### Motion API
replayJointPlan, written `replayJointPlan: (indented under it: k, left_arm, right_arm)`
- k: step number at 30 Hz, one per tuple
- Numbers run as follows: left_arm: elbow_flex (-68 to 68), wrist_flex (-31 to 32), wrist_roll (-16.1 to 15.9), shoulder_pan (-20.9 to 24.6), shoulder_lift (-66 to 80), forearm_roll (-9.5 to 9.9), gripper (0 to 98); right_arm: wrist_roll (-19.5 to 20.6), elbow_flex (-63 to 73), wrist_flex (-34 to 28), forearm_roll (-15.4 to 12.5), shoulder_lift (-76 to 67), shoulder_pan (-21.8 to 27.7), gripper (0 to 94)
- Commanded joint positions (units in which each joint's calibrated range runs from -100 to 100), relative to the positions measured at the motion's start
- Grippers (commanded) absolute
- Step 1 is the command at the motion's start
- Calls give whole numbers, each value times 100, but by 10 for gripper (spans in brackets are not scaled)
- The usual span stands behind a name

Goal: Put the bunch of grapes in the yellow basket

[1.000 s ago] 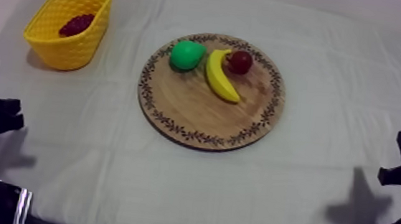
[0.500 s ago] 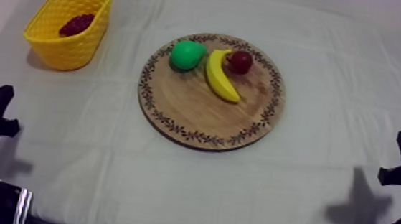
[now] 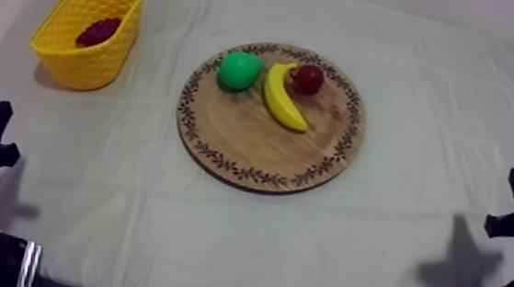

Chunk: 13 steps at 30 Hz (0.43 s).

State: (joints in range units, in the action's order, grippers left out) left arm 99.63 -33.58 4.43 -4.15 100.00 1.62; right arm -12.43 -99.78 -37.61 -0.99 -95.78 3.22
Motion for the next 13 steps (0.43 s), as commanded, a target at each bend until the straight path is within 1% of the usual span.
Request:
replayJointPlan:
  k: [1, 4, 13]
  left_arm:
    - [-1, 2, 437, 0, -3, 19, 1]
    - [2, 3, 486, -1, -1, 30, 1]
    - [4, 3, 501, -1, 0, 36, 1]
  right_arm:
    - [0, 1, 3, -1, 2, -1, 3]
    - [0, 1, 3, -1, 2, -1, 3]
    - [0, 1, 3, -1, 2, -1, 3]
